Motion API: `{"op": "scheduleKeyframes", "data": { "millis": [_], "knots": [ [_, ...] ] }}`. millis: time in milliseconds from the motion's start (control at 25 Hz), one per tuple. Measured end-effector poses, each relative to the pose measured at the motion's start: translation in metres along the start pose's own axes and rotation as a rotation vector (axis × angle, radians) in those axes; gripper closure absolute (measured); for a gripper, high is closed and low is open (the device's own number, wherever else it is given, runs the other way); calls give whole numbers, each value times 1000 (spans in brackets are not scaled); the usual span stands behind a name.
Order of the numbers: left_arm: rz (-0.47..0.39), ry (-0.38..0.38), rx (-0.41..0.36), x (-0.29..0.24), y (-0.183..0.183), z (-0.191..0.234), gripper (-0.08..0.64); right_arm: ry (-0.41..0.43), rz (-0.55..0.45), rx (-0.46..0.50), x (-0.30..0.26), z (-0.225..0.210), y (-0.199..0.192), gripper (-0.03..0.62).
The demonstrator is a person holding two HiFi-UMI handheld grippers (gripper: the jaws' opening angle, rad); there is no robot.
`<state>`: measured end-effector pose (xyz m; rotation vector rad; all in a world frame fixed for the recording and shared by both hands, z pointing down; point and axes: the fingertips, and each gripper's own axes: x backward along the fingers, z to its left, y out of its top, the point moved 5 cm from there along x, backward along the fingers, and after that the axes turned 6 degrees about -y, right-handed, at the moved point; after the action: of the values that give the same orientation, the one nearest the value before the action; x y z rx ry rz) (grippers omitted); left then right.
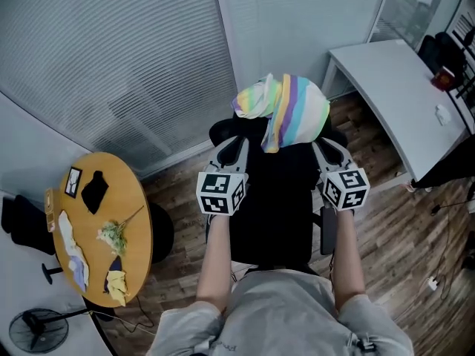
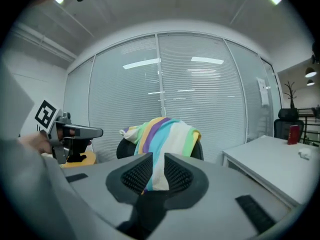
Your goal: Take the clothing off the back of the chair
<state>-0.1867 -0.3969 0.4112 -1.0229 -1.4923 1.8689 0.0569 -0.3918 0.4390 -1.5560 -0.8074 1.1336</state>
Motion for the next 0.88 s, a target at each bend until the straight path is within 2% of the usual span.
{"op": "scheduleKeyframes", "data": {
  "millis": [200,320,400,440,560,720,880],
  "knots": [
    [76,-22,-115,-49,15,4,396,15,6,121,-21,-17,25,454],
    [96,-42,-136,-77,23,-3,272,19,20,144,-33,-18,27,377],
    [89,-42,-145,-93,32,-7,238,9,22,164,-39,-16,23,314],
    [90,-41,-153,-100,36,-8,227,-5,20,185,-41,-14,22,290],
    [123,-37,-190,-122,42,-10,207,-77,21,301,-50,-8,19,268],
    [206,-64,-209,-147,36,-16,204,-137,58,471,-63,0,14,235],
    [243,-15,-280,-157,32,-18,208,-129,96,489,-74,5,5,229]
  ]
}}
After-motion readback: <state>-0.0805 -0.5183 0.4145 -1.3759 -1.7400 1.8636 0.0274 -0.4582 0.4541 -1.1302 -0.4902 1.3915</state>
